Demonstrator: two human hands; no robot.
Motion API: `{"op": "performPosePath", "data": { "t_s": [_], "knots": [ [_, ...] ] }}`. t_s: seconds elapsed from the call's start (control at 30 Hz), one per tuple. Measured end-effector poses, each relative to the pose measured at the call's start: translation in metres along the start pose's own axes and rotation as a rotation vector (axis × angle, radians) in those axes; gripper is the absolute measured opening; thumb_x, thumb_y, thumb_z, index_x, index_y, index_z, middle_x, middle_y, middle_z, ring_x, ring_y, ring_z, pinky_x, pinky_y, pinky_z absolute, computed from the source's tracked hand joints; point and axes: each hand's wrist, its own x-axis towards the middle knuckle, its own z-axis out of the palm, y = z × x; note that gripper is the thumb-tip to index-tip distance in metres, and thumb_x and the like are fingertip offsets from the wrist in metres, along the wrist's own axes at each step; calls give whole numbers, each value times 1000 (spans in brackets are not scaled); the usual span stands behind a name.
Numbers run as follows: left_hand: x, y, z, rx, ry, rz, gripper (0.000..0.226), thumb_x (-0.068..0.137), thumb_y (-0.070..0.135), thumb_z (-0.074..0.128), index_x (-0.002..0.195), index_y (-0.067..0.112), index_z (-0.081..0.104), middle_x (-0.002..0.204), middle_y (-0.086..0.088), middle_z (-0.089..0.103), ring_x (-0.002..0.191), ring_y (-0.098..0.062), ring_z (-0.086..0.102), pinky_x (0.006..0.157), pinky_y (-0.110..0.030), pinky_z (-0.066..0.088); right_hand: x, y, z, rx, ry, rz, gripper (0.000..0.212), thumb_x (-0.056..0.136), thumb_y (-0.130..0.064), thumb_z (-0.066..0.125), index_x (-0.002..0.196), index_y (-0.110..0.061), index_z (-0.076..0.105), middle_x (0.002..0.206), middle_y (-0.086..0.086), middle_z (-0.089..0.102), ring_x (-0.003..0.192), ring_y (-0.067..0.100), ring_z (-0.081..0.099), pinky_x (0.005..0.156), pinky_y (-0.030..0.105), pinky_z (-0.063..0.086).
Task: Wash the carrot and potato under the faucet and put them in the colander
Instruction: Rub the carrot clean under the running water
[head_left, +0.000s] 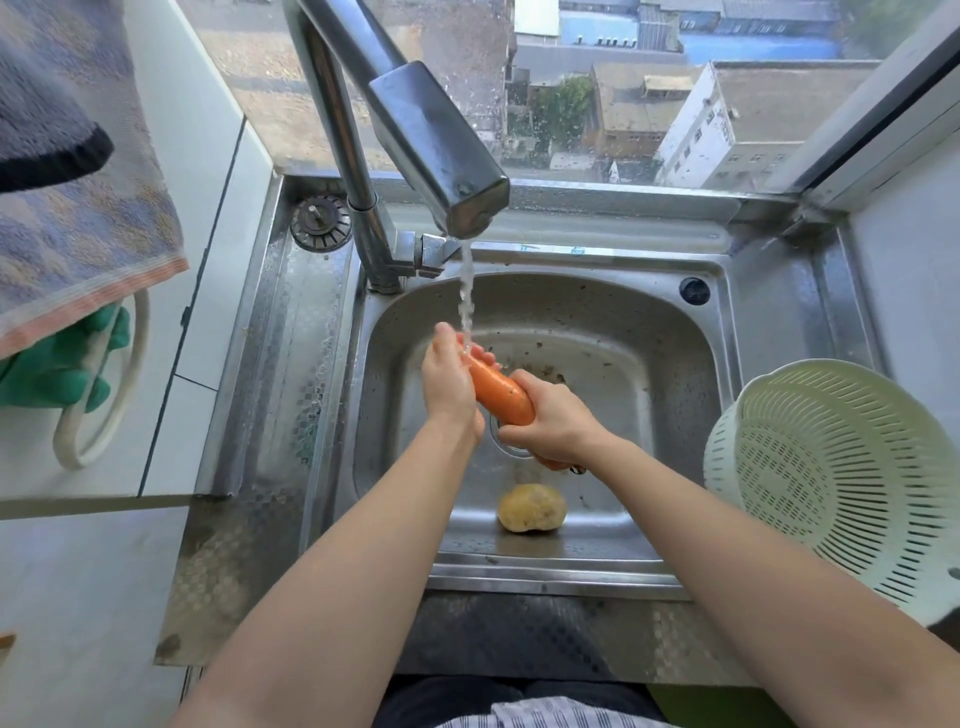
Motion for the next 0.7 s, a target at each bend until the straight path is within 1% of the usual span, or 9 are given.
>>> {"op": "performPosePath", "data": {
  "t_s": [0.1,0.17,0.2,0.3,0.37,0.47,0.53,0.63,0.7],
  "knots": [
    [13,13,-4,-152,93,-137,42,100,27,31,61,14,40,38,1,43,49,-19,42,56,-29,42,0,-4,6,-105,-12,-55,40,69,-32,72,101,-21,49,88,5,66,74,27,64,67,42,56],
    [11,16,-9,-176,17,-150,49,104,35,27,64,14,44,44,0,47,53,-18,45,61,-30,42,-1,-4,7,-105,18,-53,39,70,-31,72,100,-22,49,88,5,66,75,27,63,66,40,55],
    [8,14,-11,-150,-21,-114,48,105,39,27,71,14,50,53,-1,52,57,-16,51,64,-30,44,0,-4,8,-85,32,-41,38,70,-31,72,99,-23,49,88,5,66,75,27,63,66,39,54],
    [-4,-1,-11,60,-80,85,25,105,29,34,93,16,51,79,-2,54,73,-13,56,73,-30,49,1,-3,8,-51,68,-21,36,70,-31,71,98,-22,49,88,4,66,76,27,64,71,42,55],
    [-6,-5,-7,143,-38,156,23,105,26,36,88,16,48,79,-2,52,69,-13,54,69,-30,51,-1,-3,10,-28,48,-22,37,69,-32,72,98,-21,50,88,4,67,77,26,64,73,44,56],
    [0,-2,-4,139,74,116,38,103,41,36,77,15,46,67,-2,52,54,-14,53,56,-28,50,-8,-3,17,-27,44,-34,35,67,-34,70,92,-20,48,82,5,66,74,26,64,71,44,55],
    [4,-2,-8,121,46,98,40,102,44,38,77,15,48,63,-1,54,53,-14,54,55,-29,49,-11,-4,20,-31,60,-33,34,68,-33,70,89,-20,47,80,5,65,73,27,62,70,42,54],
    [-2,-10,-14,240,-144,156,8,103,19,44,101,12,47,81,-1,56,73,-13,58,67,-24,52,-9,-2,17,5,74,-20,35,70,-33,70,94,-17,50,83,6,65,76,27,63,73,43,53],
    [-2,-17,-18,278,-179,178,8,102,12,45,108,9,42,85,-2,54,75,-13,58,67,-23,53,-9,1,14,-3,38,-27,36,73,-34,71,97,-15,51,87,6,65,79,27,63,74,42,54]
  ]
}}
